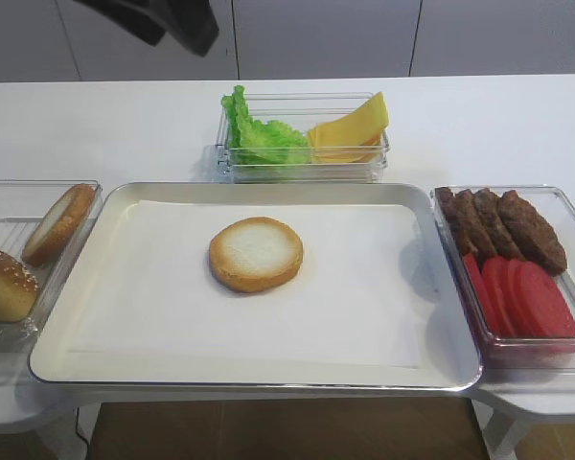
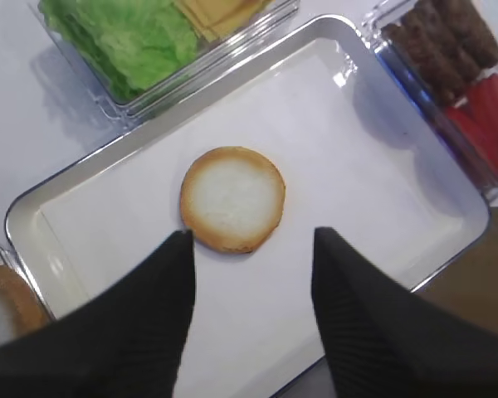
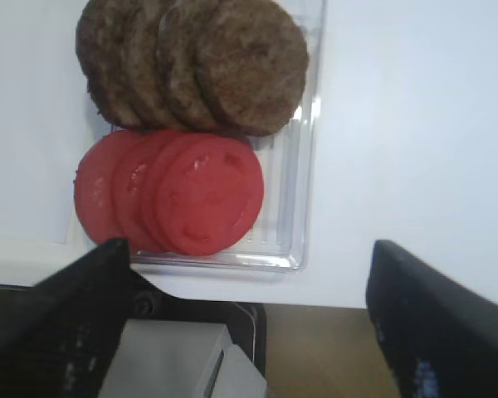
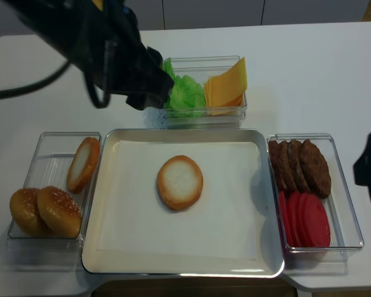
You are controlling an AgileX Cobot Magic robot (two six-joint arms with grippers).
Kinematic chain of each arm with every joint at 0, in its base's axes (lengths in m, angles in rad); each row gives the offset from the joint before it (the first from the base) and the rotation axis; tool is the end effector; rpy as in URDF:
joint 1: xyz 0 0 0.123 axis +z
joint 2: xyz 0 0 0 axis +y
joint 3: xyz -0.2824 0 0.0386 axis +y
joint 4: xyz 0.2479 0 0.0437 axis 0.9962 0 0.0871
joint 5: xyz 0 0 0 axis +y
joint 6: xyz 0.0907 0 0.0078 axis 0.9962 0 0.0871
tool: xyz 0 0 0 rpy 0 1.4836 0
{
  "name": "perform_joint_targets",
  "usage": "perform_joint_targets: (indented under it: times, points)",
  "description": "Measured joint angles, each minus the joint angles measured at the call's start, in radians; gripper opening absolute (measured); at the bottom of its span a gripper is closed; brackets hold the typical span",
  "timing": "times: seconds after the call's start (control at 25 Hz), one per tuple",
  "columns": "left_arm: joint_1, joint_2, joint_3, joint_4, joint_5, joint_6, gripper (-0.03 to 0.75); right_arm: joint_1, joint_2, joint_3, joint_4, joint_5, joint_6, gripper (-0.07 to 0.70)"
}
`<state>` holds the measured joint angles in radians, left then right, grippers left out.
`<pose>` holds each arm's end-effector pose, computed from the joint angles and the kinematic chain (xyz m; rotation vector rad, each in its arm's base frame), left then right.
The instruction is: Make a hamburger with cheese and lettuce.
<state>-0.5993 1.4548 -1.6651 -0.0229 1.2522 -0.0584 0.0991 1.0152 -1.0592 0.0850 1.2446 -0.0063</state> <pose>0.2396 -0.1660 0.4281 0.6811 2.4581 -0.2911 0.1681 0.0241 0.3564 -0.1300 2.6821 0.1456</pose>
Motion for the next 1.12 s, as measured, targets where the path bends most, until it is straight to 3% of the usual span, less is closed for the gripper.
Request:
perform_joint_targets:
  times: [0.28,0.72,1.12]
  points:
    - [0.0,-0.153,0.035,-0.028,0.004,-0.012,0.344,0.0,-0.097,0.0,-0.023,0.008,0.02,0.695]
    - [0.002,-0.452,0.291,-0.067,0.012,-0.015,0.34,0.0,-0.307,0.008,-0.02,0.017,0.035,0.696]
    - [0.002,-0.777,0.56,-0.06,0.013,-0.032,0.339,0.0,-0.543,0.128,-0.003,0.028,0.026,0.696]
